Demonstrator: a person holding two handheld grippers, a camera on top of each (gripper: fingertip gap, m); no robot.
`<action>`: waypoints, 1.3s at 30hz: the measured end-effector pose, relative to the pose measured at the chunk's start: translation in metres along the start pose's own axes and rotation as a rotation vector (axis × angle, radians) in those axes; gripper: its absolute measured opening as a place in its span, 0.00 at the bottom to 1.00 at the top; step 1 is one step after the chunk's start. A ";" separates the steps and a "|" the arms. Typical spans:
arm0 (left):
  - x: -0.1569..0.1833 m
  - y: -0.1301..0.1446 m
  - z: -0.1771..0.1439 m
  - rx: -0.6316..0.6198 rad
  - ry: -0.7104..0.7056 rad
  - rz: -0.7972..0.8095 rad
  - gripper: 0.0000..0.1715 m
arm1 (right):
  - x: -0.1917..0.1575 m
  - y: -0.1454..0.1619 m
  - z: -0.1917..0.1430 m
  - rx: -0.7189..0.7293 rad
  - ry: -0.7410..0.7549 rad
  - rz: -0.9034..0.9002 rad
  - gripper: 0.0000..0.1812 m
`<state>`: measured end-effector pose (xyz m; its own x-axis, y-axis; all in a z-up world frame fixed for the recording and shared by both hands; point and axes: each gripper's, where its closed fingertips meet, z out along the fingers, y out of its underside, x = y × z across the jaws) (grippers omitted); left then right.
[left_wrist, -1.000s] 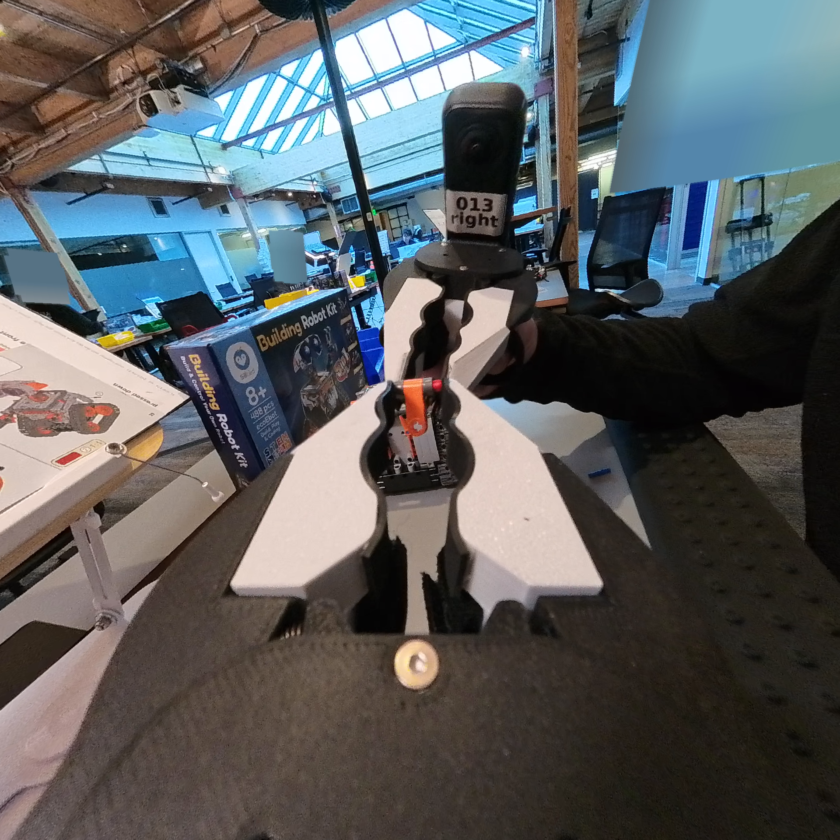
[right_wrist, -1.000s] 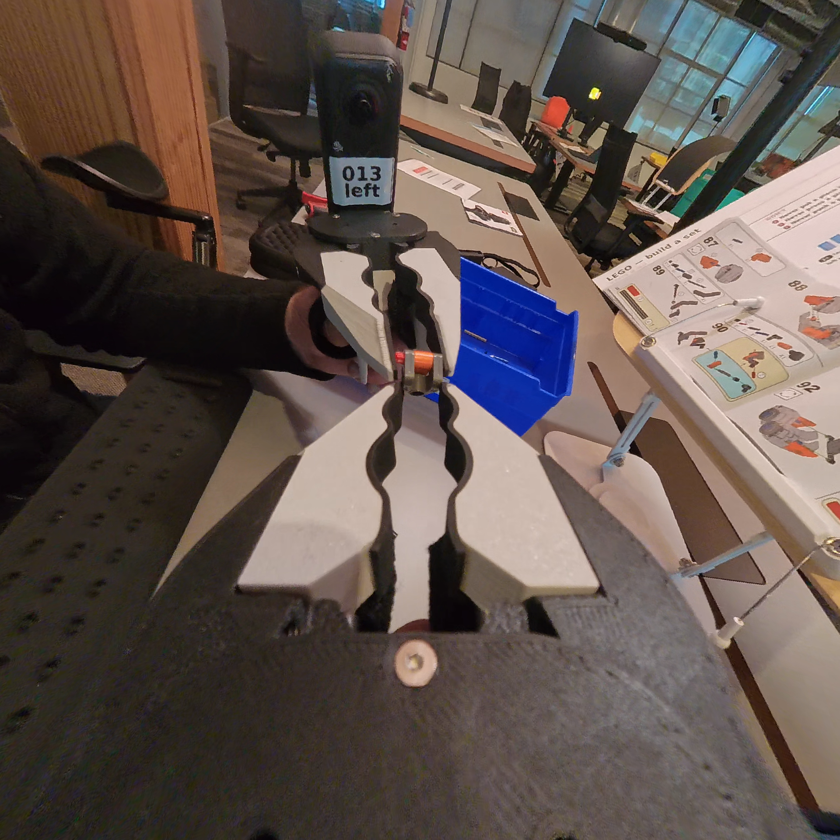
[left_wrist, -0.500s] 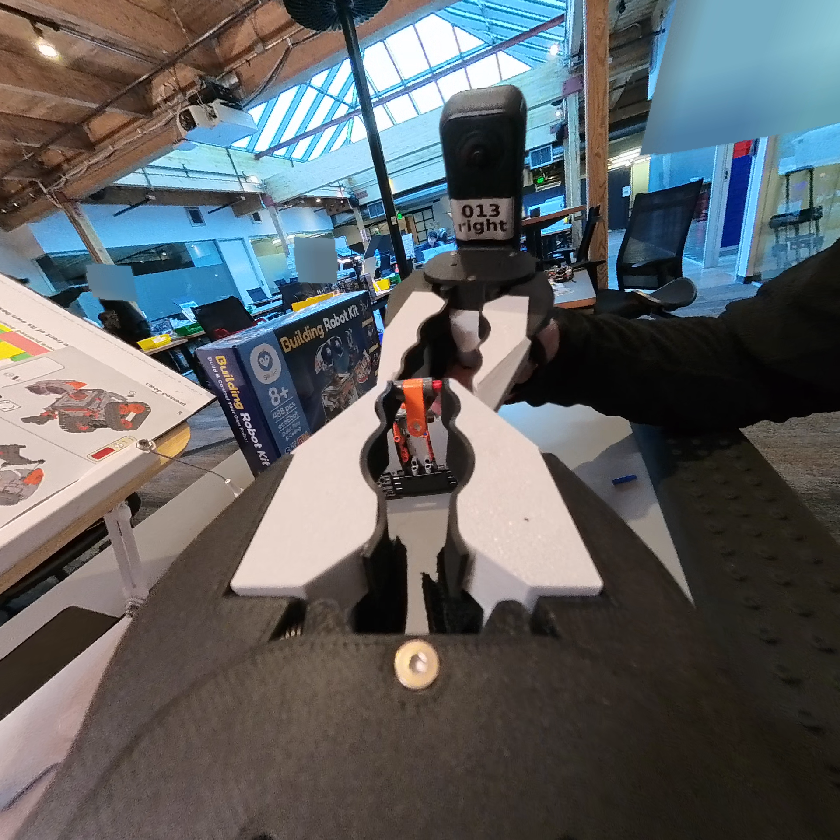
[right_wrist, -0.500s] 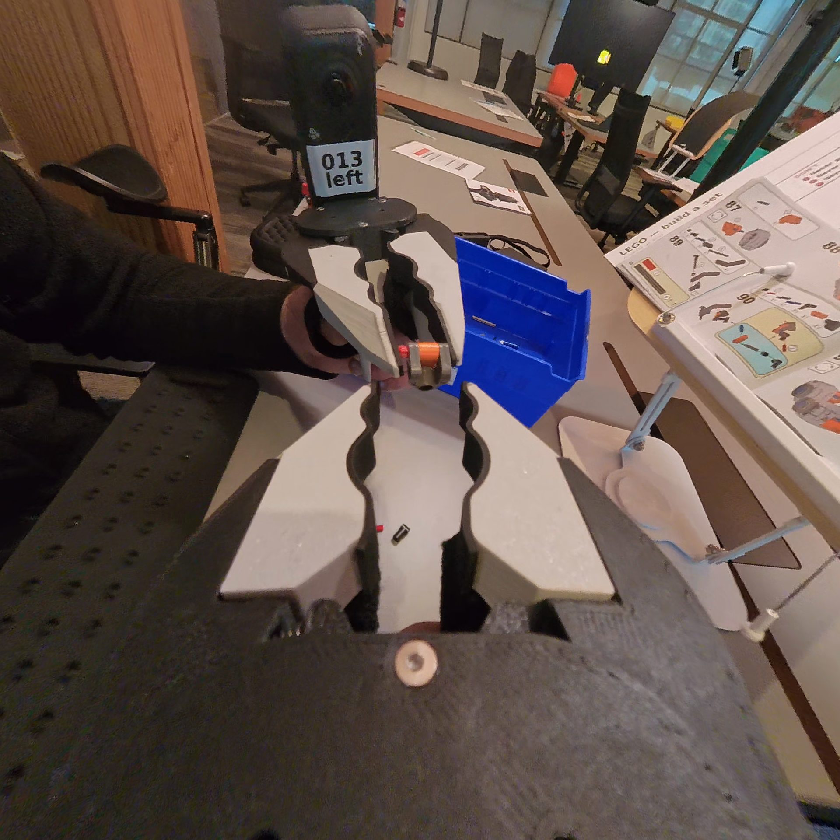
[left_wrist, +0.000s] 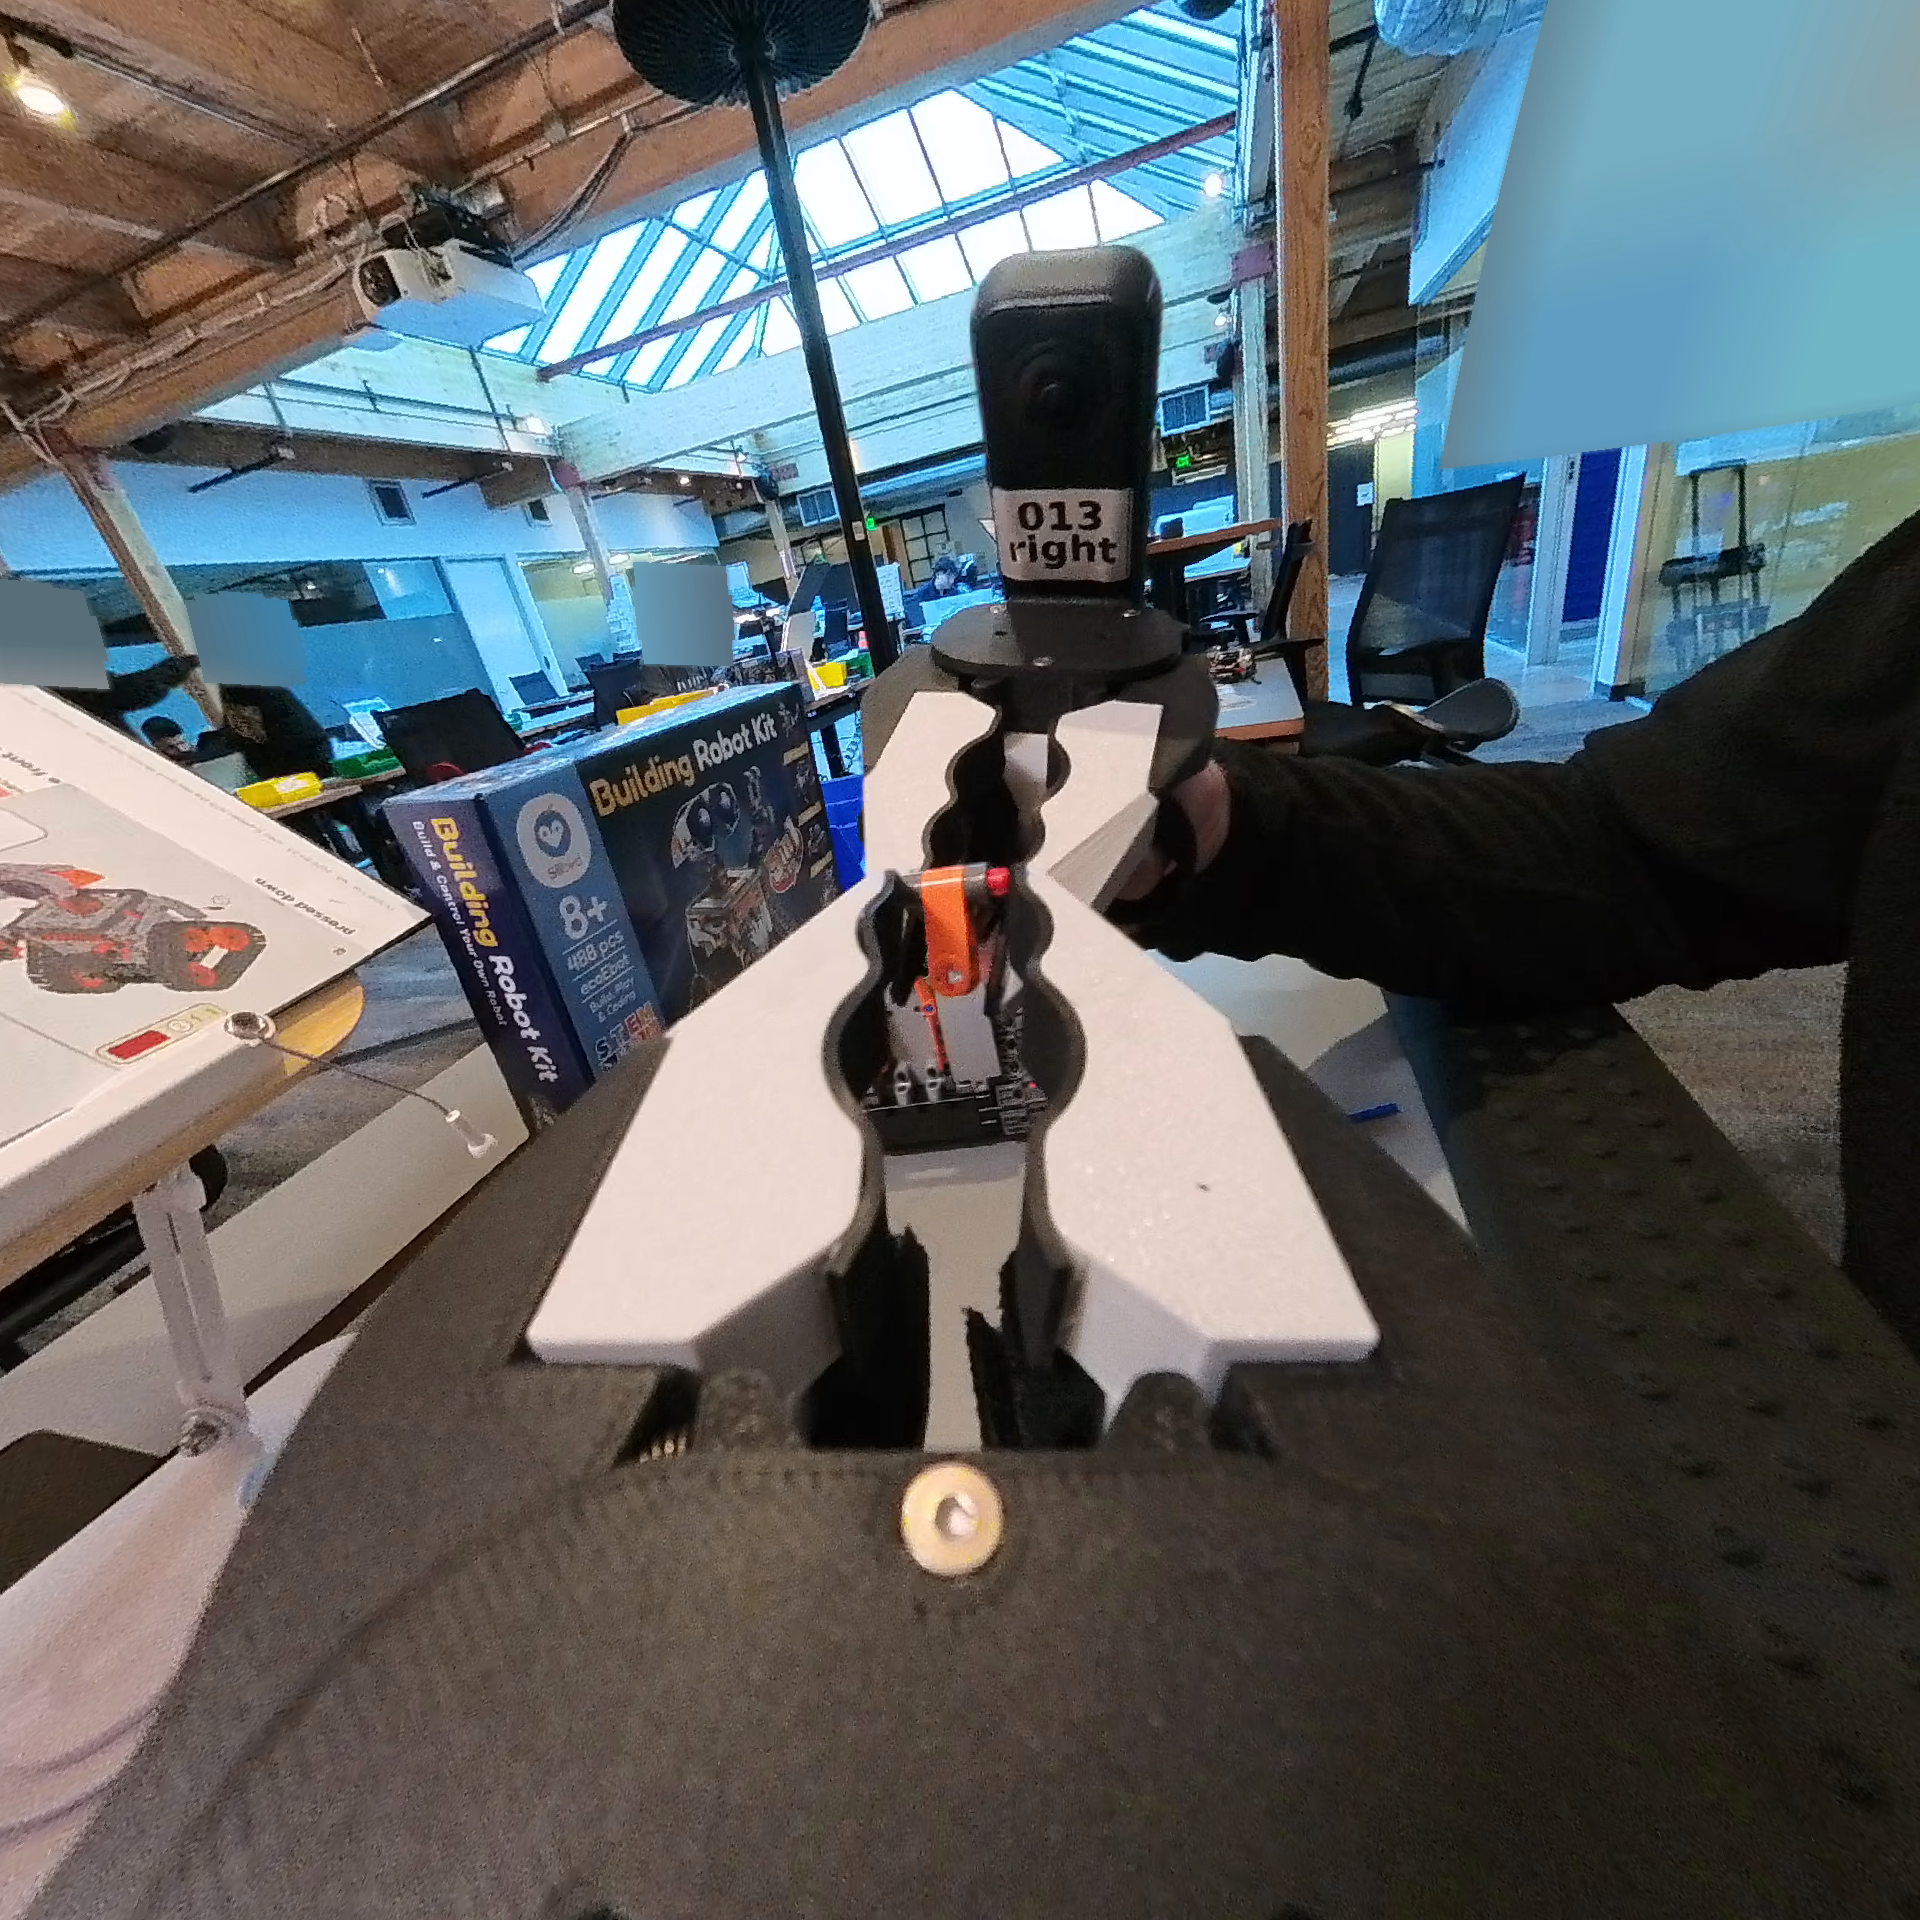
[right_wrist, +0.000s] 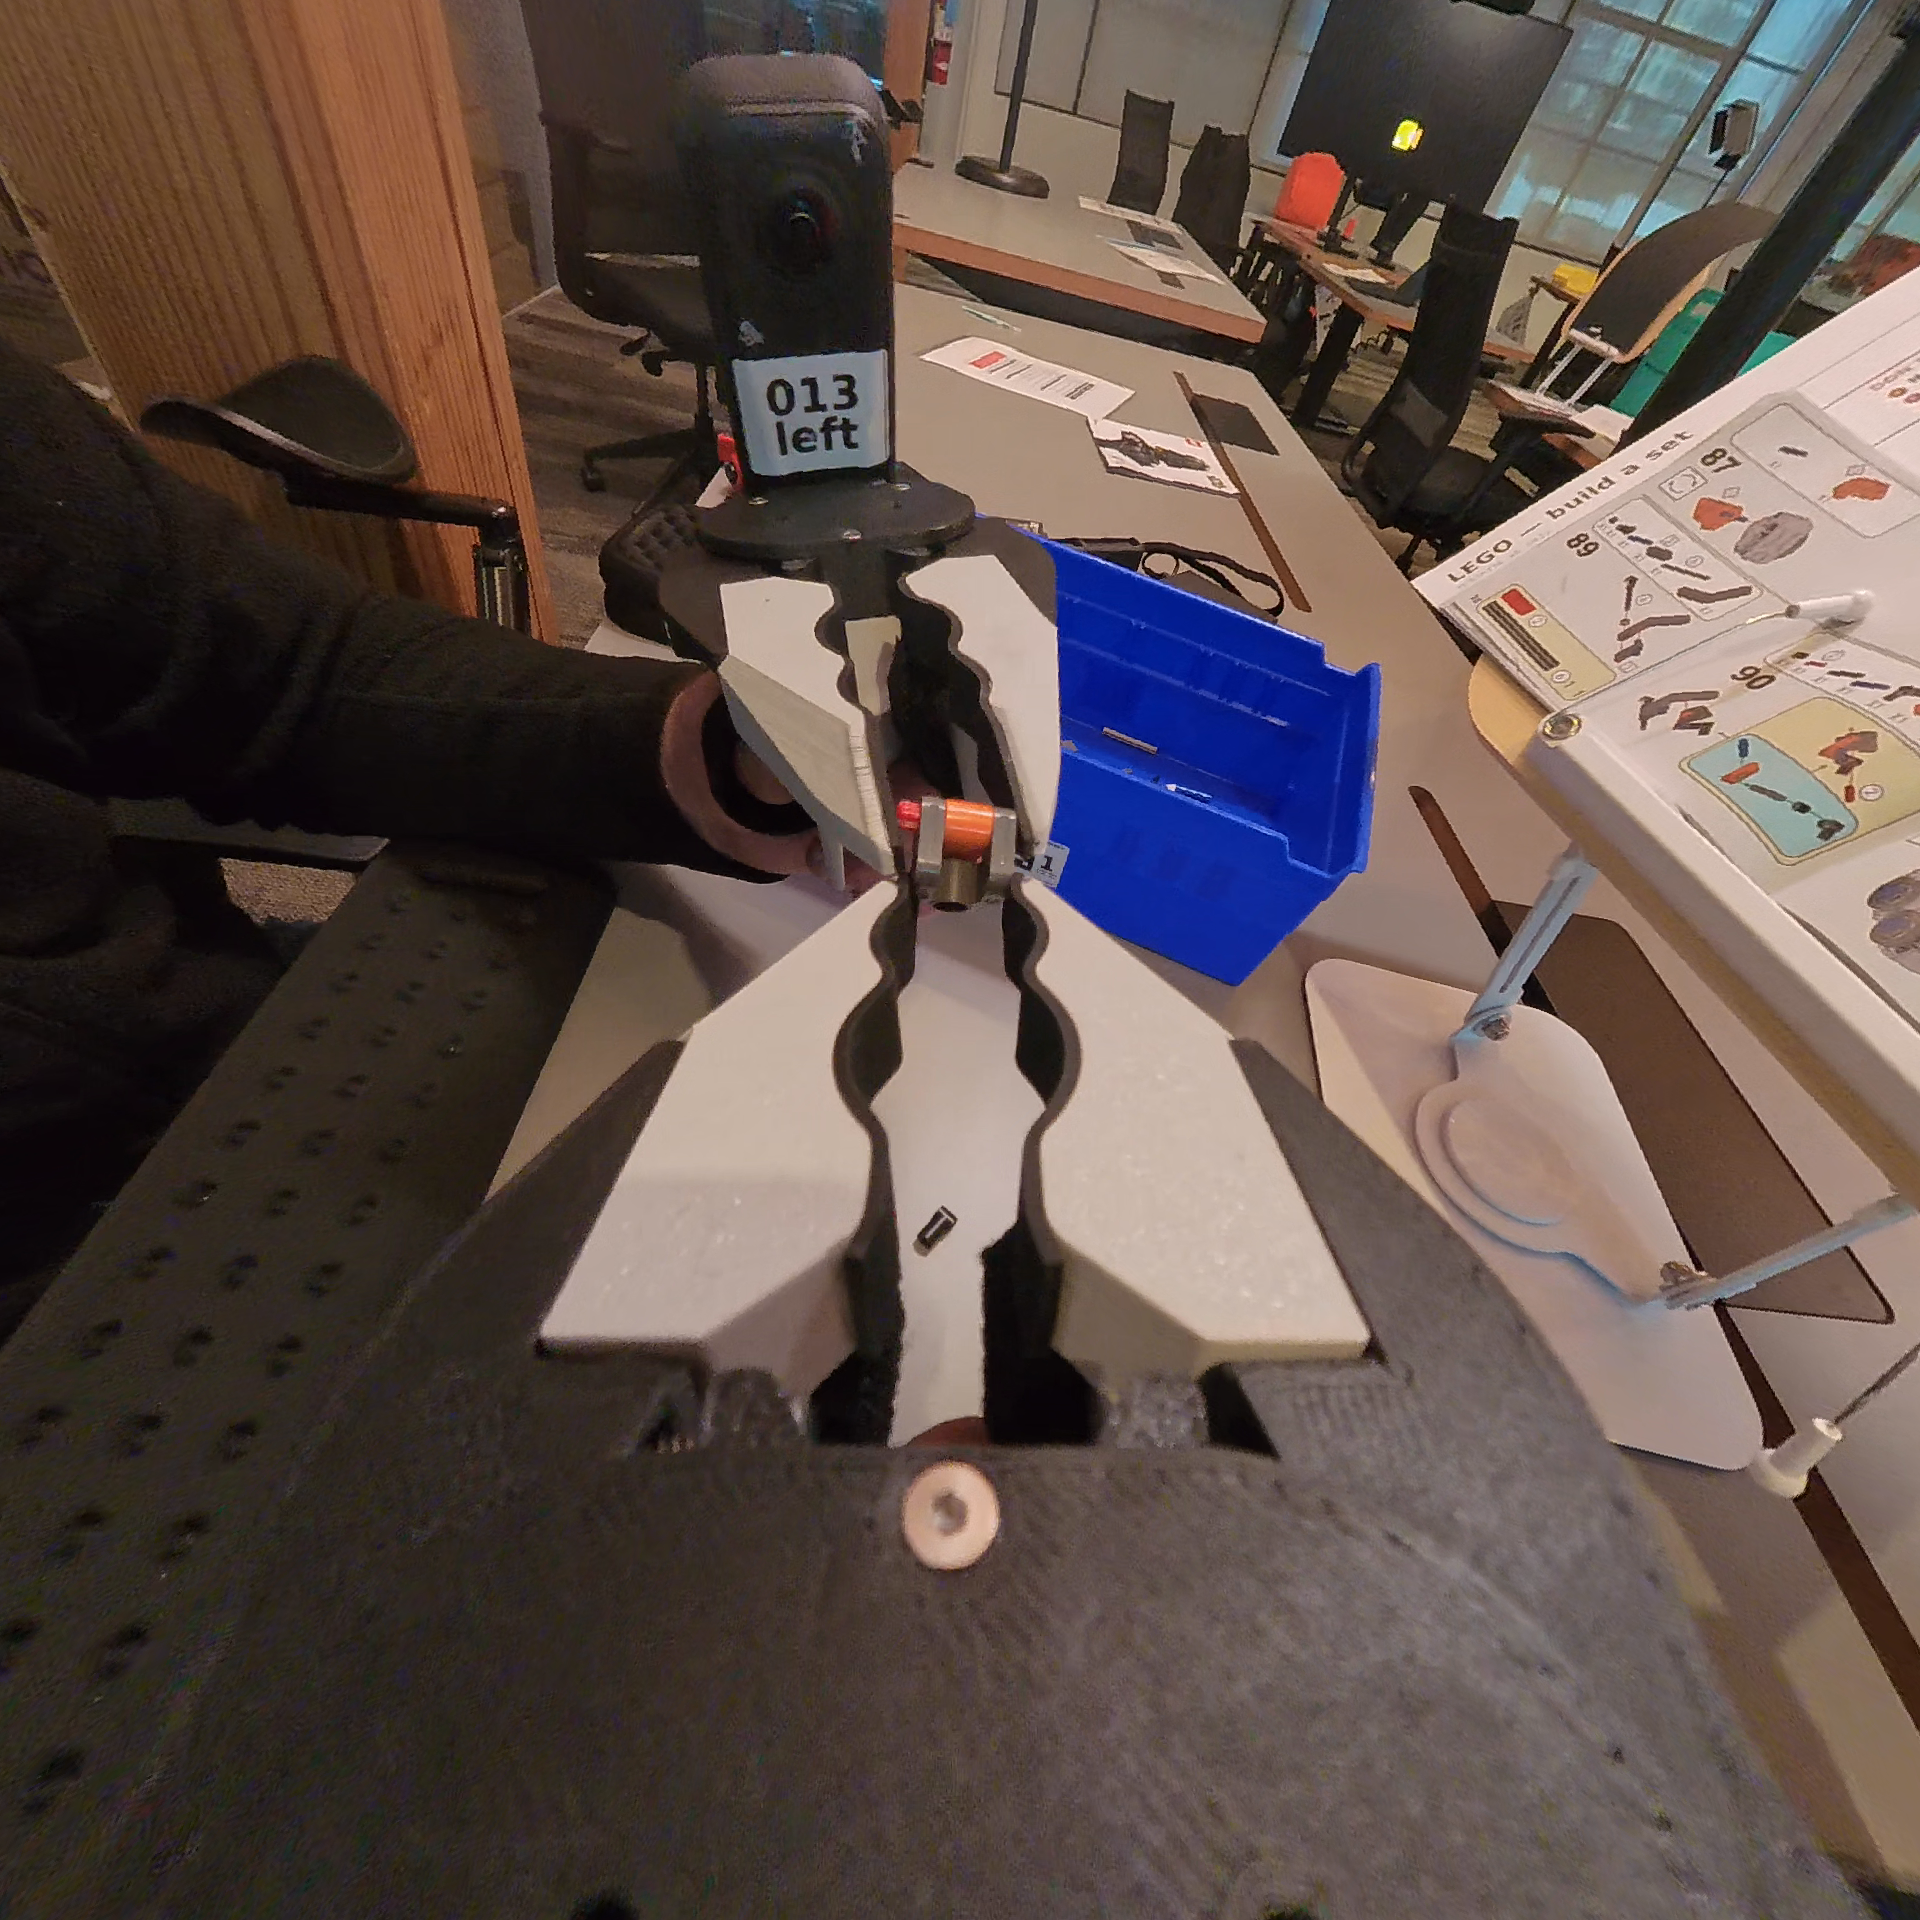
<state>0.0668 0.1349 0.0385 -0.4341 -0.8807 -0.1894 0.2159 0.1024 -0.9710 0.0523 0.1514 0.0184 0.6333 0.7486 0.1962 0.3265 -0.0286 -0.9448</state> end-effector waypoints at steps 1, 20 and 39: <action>0.000 0.000 0.000 0.001 -0.001 -0.006 0.10 | 0.000 0.000 0.000 0.000 0.004 -0.004 0.08; -0.007 0.008 0.001 -0.035 -0.037 0.012 0.10 | 0.007 0.007 0.000 -0.023 0.021 0.008 0.07; -0.008 0.016 0.002 -0.096 -0.074 0.153 0.10 | 0.009 0.012 -0.001 -0.050 0.051 -0.096 0.08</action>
<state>0.0752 0.1430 0.0247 -0.3367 -0.8827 -0.3277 0.1879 0.2781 -0.9420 0.0626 0.1567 0.0089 0.6319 0.7147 0.2998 0.4212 0.0080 -0.9069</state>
